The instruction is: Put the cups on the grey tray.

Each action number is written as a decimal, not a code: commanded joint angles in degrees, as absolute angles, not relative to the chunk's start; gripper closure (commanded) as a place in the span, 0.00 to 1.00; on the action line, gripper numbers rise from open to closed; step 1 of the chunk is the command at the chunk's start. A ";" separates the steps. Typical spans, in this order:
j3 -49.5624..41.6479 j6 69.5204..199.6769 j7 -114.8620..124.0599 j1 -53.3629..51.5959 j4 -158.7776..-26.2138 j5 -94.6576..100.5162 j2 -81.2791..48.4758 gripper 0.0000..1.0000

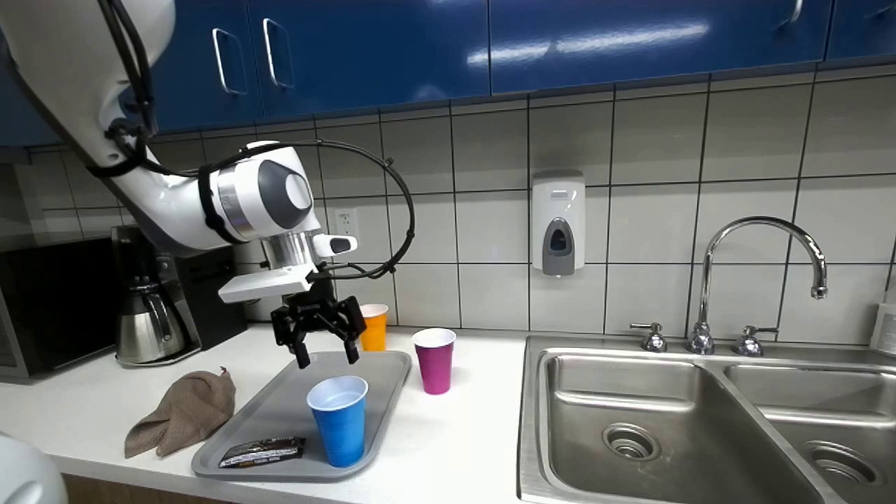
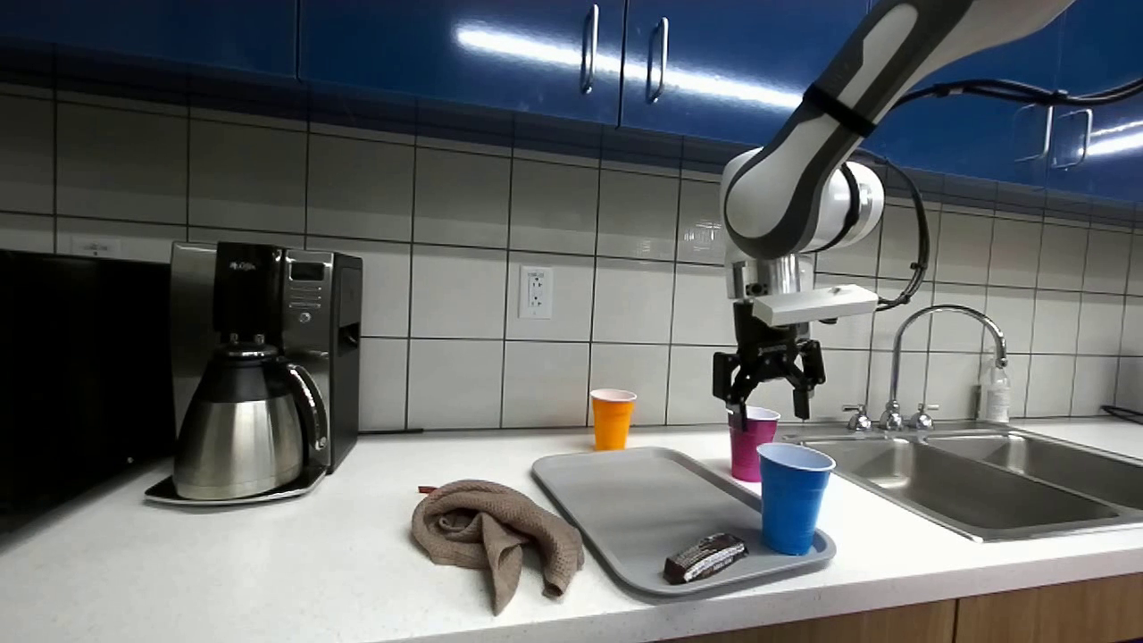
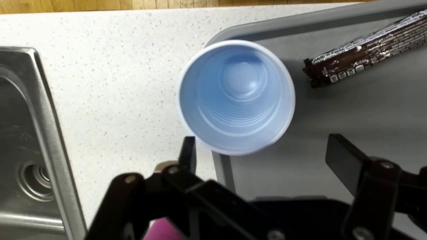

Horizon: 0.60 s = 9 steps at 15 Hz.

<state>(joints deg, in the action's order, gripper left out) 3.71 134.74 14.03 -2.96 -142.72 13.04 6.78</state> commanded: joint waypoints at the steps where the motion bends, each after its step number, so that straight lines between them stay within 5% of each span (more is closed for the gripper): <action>1: 2.97 132.28 14.00 -1.43 -138.69 12.68 6.29 0.00; 9: 1.43 134.41 13.96 -0.44 -134.76 12.99 3.54 0.00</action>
